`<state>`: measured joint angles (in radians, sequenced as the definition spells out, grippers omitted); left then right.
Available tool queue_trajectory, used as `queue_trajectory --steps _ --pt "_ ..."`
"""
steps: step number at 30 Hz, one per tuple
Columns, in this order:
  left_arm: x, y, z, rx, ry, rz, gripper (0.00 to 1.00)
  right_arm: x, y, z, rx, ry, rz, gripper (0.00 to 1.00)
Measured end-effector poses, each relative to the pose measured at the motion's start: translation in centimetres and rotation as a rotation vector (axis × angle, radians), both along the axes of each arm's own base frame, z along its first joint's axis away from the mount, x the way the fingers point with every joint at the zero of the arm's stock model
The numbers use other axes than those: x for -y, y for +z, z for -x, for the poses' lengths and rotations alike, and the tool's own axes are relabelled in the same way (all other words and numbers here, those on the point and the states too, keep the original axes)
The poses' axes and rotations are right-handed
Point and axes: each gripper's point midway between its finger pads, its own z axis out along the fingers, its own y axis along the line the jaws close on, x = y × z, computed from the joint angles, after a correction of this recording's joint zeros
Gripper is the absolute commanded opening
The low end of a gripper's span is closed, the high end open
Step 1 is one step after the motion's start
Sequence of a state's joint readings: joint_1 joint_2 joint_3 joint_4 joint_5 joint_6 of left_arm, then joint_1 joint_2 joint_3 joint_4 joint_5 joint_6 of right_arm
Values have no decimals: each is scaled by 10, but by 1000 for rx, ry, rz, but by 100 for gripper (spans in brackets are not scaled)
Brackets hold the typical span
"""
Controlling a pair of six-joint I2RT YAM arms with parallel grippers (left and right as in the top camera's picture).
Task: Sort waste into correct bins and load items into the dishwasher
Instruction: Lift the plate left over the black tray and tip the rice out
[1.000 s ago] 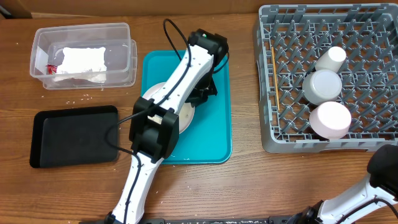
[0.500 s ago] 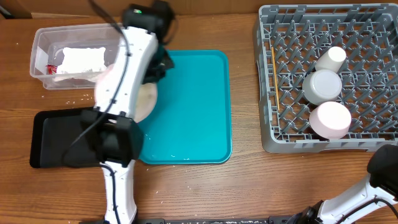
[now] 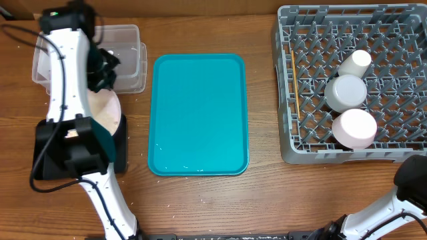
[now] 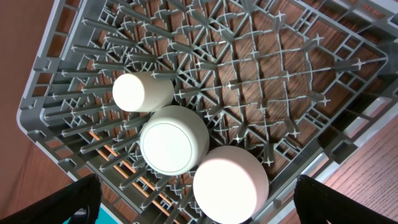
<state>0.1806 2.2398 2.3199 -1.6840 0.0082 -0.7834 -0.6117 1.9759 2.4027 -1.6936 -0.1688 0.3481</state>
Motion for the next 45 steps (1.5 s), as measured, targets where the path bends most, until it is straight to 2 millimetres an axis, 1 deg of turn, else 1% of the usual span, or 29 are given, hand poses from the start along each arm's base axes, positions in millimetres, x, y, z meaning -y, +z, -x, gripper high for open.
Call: queue_trajectory --steps 6,11,20,24,28,37,41,45 --pt "-34 1 7 27 129 108 4 0 0 0 0 0 0 100" --pt "-56 5 12 72 175 213 4 0 0 0 1 1 0 100" --pt "-88 16 19 190 217 383 4 0 0 0 0 0 0 100" --pt "-99 22 21 247 232 445 4 0 0 0 0 0 0 100" --pt "-103 28 20 301 225 499 4 0 0 0 0 0 0 100" --pt "-90 41 10 387 165 597 4 0 0 0 0 0 0 100" --pt "-91 47 9 426 162 632 4 0 0 0 0 0 0 100" --pt "-100 55 9 483 177 674 4 0 0 0 0 0 0 100"
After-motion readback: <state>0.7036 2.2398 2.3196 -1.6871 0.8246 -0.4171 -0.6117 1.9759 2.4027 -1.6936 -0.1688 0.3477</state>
